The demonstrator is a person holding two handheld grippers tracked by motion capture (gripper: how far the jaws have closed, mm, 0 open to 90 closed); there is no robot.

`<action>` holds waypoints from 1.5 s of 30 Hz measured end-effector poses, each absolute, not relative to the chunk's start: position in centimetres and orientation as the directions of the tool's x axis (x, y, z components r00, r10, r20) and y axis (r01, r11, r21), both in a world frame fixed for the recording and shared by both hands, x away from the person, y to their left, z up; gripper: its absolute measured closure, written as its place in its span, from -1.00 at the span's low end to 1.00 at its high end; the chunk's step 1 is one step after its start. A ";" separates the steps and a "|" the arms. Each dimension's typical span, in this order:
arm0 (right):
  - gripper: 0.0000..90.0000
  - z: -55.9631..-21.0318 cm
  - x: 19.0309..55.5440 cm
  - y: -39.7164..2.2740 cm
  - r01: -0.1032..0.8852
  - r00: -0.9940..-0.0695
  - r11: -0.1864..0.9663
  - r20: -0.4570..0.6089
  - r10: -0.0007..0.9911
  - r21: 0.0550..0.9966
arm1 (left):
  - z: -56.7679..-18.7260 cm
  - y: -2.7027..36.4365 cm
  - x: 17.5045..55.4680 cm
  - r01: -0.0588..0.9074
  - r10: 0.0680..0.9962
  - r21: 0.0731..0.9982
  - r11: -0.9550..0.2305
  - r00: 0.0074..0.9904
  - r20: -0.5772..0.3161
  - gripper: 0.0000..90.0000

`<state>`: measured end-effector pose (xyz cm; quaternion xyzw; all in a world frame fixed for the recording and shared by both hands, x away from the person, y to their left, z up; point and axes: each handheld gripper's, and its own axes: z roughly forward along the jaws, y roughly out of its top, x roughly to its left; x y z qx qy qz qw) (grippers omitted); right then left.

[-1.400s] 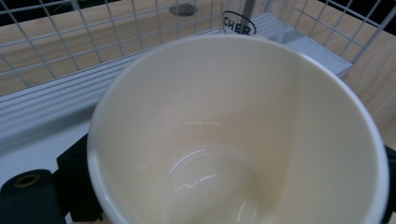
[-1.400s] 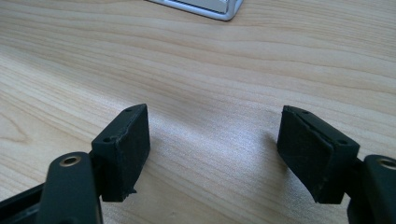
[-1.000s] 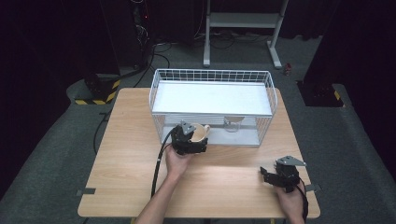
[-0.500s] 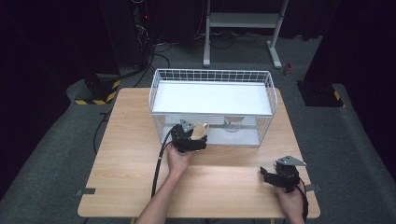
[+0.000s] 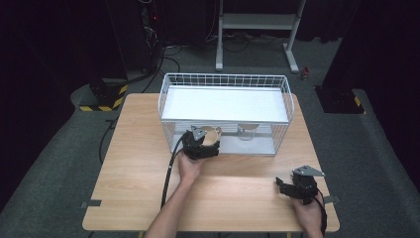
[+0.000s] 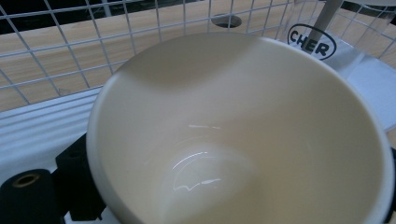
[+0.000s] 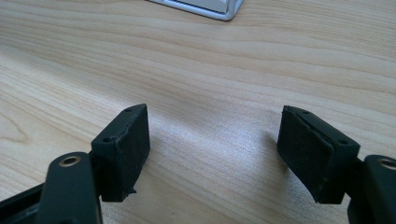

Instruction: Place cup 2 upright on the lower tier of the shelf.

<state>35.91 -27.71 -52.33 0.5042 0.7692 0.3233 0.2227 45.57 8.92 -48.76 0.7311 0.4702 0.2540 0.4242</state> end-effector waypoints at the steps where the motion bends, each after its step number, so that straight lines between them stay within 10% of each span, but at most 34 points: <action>1: -0.43 -52.3 35.9 -27.7 0.632 -0.392 0.282 -0.017 0.920 0.722 | -48.8 8.9 45.6 0.470 0.903 0.860 -0.197 0.429 -0.028 -0.80; 45: -0.44 -52.3 35.9 -27.7 0.632 -0.392 0.282 -0.016 0.920 0.722 | -49.0 9.4 46.0 0.467 0.915 0.864 -0.189 0.402 -0.017 -0.92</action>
